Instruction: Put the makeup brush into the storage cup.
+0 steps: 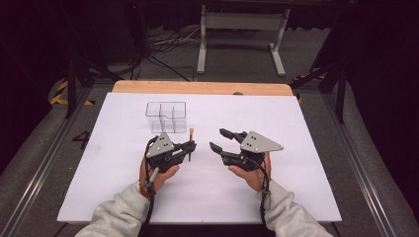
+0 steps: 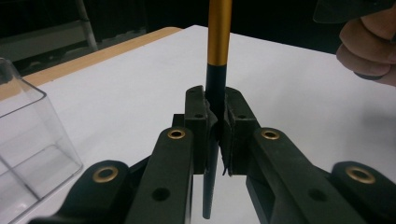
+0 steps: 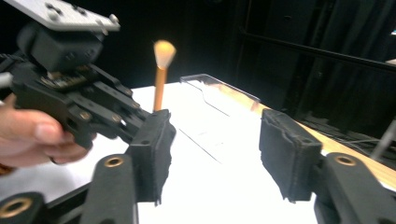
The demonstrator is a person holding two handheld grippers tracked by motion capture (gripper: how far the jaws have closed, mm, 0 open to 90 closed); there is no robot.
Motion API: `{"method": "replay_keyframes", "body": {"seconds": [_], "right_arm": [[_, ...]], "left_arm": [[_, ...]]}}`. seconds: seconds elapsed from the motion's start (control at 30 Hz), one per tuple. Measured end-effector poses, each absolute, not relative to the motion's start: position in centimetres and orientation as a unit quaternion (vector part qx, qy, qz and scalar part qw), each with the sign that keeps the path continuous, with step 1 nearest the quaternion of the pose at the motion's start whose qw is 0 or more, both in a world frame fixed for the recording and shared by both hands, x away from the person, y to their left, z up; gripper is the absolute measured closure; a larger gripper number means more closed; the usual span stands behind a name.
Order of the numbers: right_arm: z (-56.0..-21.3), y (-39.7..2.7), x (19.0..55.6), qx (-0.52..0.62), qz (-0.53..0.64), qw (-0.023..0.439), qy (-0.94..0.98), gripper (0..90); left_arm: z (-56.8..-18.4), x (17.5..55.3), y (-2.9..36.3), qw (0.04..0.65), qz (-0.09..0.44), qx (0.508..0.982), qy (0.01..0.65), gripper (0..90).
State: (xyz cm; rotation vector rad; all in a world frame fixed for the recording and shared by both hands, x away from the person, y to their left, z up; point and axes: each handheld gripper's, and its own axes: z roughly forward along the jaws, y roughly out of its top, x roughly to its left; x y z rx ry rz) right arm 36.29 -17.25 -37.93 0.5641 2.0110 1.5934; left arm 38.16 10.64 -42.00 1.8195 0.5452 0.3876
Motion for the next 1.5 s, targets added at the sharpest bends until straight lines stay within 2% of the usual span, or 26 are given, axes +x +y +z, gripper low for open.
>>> {"method": "replay_keyframes", "body": {"seconds": [0.17, 0.37, 0.63, 1.13, 1.5], "right_arm": [[-38.0, -18.3, 36.3, 0.216, 0.578, 0.261, 0.742, 32.4], [-38.4, -19.4, 36.0, 0.227, 0.554, 0.294, 0.745, 19.8], [-39.0, -20.7, 35.6, 0.240, 0.536, 0.319, 0.744, 12.4], [-40.3, -23.0, 33.8, 0.255, 0.511, 0.335, 0.749, 11.2], [-41.4, -25.2, 32.7, 0.277, 0.491, 0.331, 0.756, 11.6]], "left_arm": [[-41.8, 38.2, 10.8, 0.567, 0.170, 0.771, 0.234, 82.5], [-41.6, 38.1, 11.1, 0.566, 0.175, 0.771, 0.232, 82.6], [-41.2, 38.0, 11.6, 0.566, 0.185, 0.770, 0.229, 82.6], [-39.9, 38.2, 13.6, 0.569, 0.208, 0.758, 0.242, 82.6], [-36.9, 38.7, 15.7, 0.581, 0.238, 0.738, 0.247, 82.6]]}}
